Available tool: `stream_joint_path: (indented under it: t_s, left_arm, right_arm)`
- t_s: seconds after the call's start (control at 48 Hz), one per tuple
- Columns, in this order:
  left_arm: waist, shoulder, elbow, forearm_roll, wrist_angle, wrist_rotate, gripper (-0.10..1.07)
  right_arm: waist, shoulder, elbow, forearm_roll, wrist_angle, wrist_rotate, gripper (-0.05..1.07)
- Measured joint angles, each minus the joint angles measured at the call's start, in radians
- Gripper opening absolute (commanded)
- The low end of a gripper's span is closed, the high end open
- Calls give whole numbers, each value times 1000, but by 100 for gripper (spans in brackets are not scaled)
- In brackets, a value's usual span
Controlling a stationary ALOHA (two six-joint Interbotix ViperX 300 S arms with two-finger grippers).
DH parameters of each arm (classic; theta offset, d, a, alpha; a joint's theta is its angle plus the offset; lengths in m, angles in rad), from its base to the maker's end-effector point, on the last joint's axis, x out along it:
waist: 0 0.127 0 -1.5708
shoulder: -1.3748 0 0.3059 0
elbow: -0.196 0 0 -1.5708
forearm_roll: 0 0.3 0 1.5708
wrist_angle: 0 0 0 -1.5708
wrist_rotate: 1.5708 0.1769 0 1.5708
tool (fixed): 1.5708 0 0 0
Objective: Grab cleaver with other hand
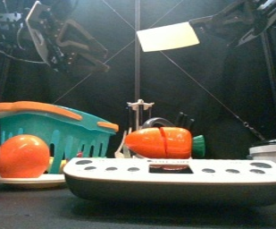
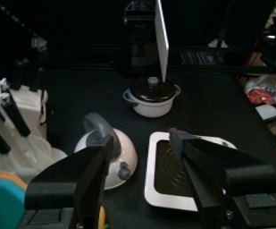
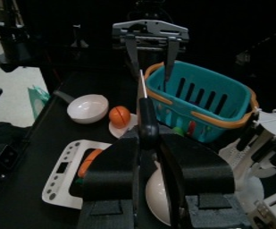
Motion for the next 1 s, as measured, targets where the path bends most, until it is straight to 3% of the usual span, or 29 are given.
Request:
stream_joint_path:
  t_s: [0.25, 0.5, 1.0]
  left_arm:
    - [-26, 77, -9, 12, -170, -15, 89]
    - [-28, 166, -78, 2, -253, -60, 89]
    - [-2, 218, -118, -8, -281, -206, 87]
  right_arm:
    - [-110, 9, 23, 2, -103, 2, 49]
    - [-198, 32, 35, 6, -239, 0, 49]
    - [-207, 94, 35, 54, -298, -92, 49]
